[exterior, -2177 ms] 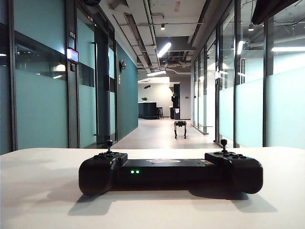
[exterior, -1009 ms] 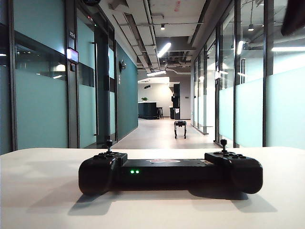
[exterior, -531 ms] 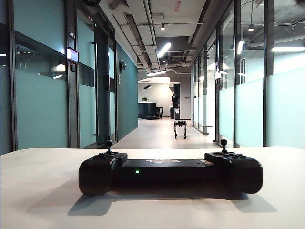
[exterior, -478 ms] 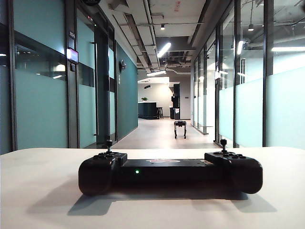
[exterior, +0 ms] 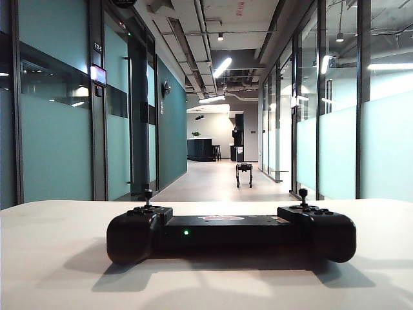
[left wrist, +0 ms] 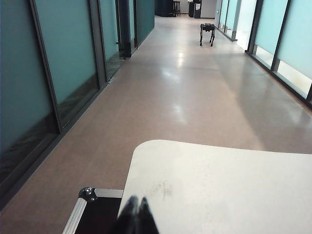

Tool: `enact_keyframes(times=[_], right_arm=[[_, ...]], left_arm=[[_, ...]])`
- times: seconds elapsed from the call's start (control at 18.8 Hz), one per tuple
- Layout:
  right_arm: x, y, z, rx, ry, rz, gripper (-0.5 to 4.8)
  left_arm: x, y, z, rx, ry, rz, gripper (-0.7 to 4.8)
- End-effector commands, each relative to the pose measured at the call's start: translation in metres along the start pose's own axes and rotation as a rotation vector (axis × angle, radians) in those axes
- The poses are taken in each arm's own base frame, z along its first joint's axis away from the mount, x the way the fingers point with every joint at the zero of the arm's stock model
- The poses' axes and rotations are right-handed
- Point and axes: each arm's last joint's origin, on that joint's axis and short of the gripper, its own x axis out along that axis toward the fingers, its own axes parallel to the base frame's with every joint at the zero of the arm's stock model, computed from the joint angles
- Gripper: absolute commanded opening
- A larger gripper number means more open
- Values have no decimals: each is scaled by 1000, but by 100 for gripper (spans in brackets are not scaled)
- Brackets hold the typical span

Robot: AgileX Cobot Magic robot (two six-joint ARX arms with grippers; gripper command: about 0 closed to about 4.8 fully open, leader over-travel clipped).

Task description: Push the left joystick on the remote control sitting on the white table forward to make the robot dog walk in a straight line until it approaches the door.

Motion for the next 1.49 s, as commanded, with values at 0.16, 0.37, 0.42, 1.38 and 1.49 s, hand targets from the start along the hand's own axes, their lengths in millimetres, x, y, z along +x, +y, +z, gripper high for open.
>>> enact_keyframes(times=[0.16,0.37,0.42,1.38,1.49], right_arm=[[0,-5,-15,3,-27,-46,-1],[1,-5,-18,5,-35,-48,-1],[1,-6,-18,4,-35,-47,-1],[1,-10,-22,58,7,-14,-1],[1,-10,-23,58,11,-14,-1]], left_arm=[[0,0,2,0,-9,-2,-5],[0,0,2,0,-9,-2,-5],[0,0,2,0,-10,-2,-5],[0,0,2,0,-10,-2,-5],[0,0,2,0,-10,-2,-5]])
